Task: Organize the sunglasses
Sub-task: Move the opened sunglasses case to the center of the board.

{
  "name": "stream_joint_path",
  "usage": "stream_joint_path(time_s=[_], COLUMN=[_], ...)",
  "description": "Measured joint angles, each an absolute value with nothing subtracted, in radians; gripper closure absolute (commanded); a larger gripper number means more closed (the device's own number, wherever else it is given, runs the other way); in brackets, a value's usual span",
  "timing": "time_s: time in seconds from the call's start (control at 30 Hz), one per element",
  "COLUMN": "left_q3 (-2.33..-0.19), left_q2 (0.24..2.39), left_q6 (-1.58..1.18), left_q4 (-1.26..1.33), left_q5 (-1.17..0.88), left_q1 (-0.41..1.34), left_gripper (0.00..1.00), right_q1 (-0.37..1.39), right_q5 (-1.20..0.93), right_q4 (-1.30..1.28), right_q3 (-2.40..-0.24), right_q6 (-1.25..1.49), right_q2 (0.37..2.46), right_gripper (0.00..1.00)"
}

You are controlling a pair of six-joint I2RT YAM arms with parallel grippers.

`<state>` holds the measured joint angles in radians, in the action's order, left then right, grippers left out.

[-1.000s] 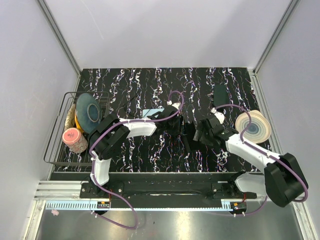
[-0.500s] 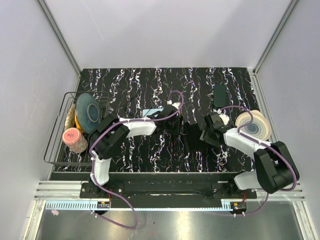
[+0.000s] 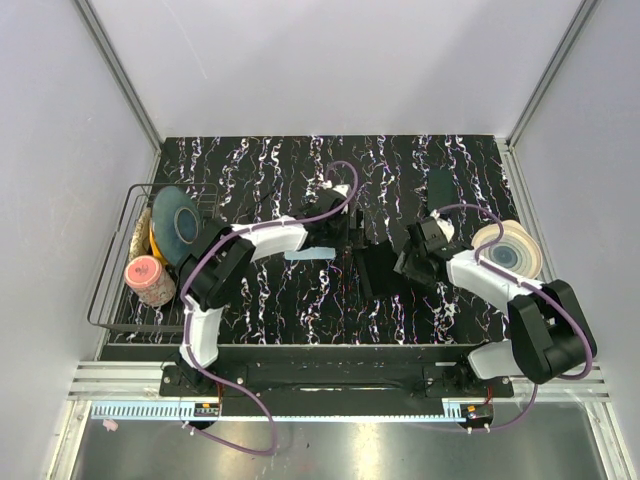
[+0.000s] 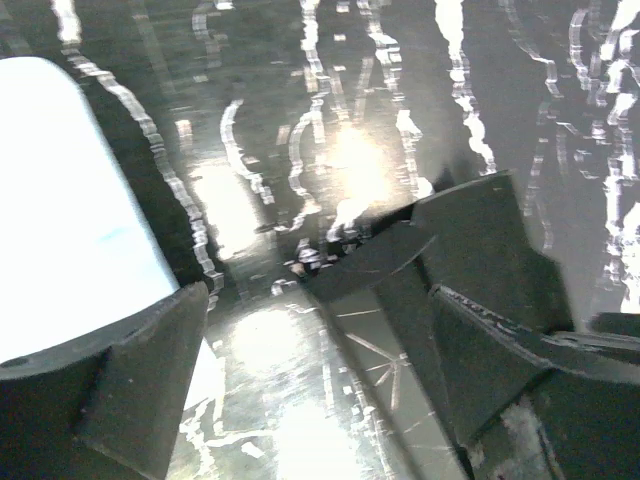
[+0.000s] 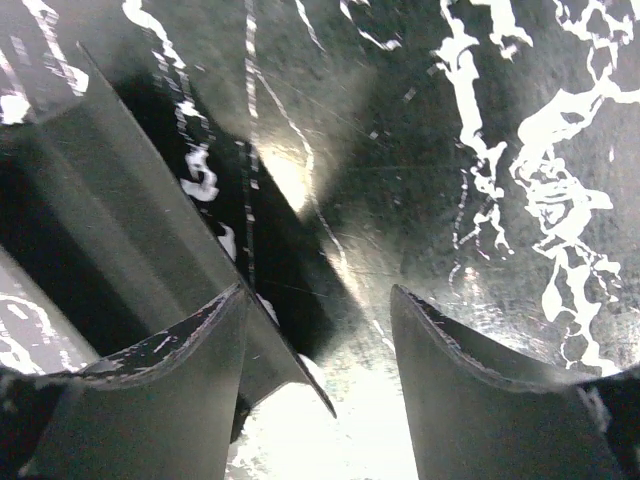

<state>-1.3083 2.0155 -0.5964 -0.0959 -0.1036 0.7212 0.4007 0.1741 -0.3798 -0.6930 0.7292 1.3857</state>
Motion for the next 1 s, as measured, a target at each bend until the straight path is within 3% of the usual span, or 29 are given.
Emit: stream_joint_path(time_s=[0.23,0.27,0.33,0.43,0.5,0.57,0.6,0.67,0.7,0.73,0.77,1.0], left_q3=[-1.310,-1.308,-1.298,-1.283,-1.282,-1.274,-1.244,-1.151,-1.076,-1.030,-0.985,-0.919], left_q2=[1.925,1.900,1.835,1.731,1.681,1.652,1.634,1.590,1.563,1.551,1.546,1.606], left_q6=[-0.538,-0.530,-0.520,-0.516,-0.517,-0.521,-0.522,-0.535,-0.541,-0.555,-0.566,-0.604], left_q4=[-0.204,-0.213,-0.218,-0.231,-0.248,-0.251,-0.226,-0.181,-0.150,-0.143,-0.133,-0.071], left_q5=[0.083,0.104,0.138,0.179,0.195,0.191,0.183,0.135,0.095,0.062,0.026,-0.109], left_q1=[0.708,0.707,0.702,0.688,0.677,0.668,0.664,0.662,0.665,0.670,0.682,0.943], left_gripper=[0.01,0.06,0.08,0.14,0.27,0.41,0.56,0.72,0.90,0.95,1.00,0.99], right_q1=[0.400,0.400,0.400,0.400,0.400,0.400,0.399,0.399,0.399,0.398,0.396,0.365], right_q5=[0.162,0.161,0.156,0.148,0.136,0.126,0.116,0.104,0.101,0.094,0.086,0.042], right_q4=[-0.387,-0.388,-0.389,-0.389,-0.386,-0.385,-0.386,-0.385,-0.381,-0.379,-0.378,-0.361], right_q3=[-0.777,-0.790,-0.809,-0.841,-0.860,-0.876,-0.891,-0.927,-0.947,-0.965,-0.986,-1.087], right_q6=[0.671,0.656,0.635,0.593,0.555,0.524,0.502,0.465,0.447,0.437,0.427,0.416], right_q2=[1.347,1.333,1.318,1.314,1.314,1.314,1.317,1.334,1.346,1.357,1.372,1.472], right_gripper=[0.21,0.18,0.01,0.00,0.00,0.12,0.22,0.44,0.50,0.57,0.60,0.64])
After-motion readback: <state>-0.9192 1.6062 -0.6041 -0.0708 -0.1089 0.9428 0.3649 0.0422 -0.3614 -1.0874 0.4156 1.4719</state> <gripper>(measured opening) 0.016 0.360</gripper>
